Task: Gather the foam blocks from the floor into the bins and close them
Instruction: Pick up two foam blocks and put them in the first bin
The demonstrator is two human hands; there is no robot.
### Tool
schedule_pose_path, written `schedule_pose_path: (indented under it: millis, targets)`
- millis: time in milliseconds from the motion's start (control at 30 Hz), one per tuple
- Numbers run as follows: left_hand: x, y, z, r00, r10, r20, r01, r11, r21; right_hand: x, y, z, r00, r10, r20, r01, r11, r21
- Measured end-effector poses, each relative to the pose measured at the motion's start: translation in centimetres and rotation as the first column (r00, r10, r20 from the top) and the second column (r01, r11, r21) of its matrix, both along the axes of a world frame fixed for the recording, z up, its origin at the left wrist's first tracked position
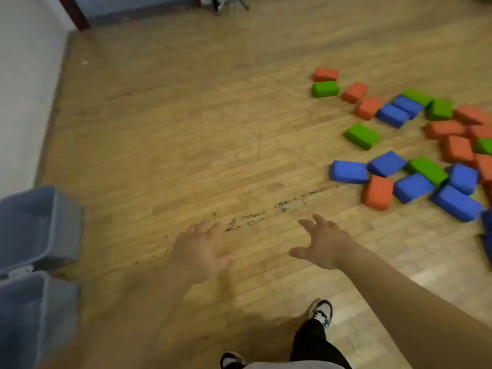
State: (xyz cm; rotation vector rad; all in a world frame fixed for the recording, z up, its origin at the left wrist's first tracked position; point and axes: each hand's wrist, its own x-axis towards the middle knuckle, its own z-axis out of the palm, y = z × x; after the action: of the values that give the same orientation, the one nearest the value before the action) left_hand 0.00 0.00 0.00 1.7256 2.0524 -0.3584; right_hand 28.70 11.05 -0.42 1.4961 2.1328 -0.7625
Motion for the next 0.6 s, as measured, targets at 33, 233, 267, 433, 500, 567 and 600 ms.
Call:
schedule_pose_path:
  millis: [33,233,267,433,500,567,600]
  targets:
    - [2.0,2.2,-0.5,0.998,-0.061,0.015,0.061,0.998,-0.003,2.7,0.5,-0.1,0.998,-0.059,0.000,0.059,0.998,-0.014]
    - [15.5,14.6,-1.6,0.964,-0.264,0.008,0.264,0.964,0.003,17.7,4.8,-1.7,0.949,-0.314,0.034,0.315,0.949,-0.023]
    - [17.7,16.5,-1.8,0.957,-0.290,0.007,0.290,0.957,0.001,19.8,5.8,-1.6,0.939,-0.342,0.037,0.343,0.939,-0.024]
    - [27.4,24.8,-2.0,0.916,-0.400,0.013,0.400,0.916,0.032,29.0,10.6,-1.0,0.896,-0.442,0.038,0.442,0.897,-0.011]
    - [30.3,27.7,-2.0,0.903,-0.430,0.026,0.429,0.903,0.029,31.8,12.4,-0.9,0.873,-0.486,0.031,0.487,0.873,-0.023]
    - [32.4,30.5,-2.2,0.889,-0.458,0.028,0.457,0.889,0.018,33.9,14.1,-1.1,0.852,-0.523,0.026,0.524,0.851,-0.032]
    - [33.3,32.0,-2.2,0.884,-0.467,0.031,0.467,0.884,0.004,34.7,14.9,-1.3,0.839,-0.543,0.027,0.544,0.838,-0.045]
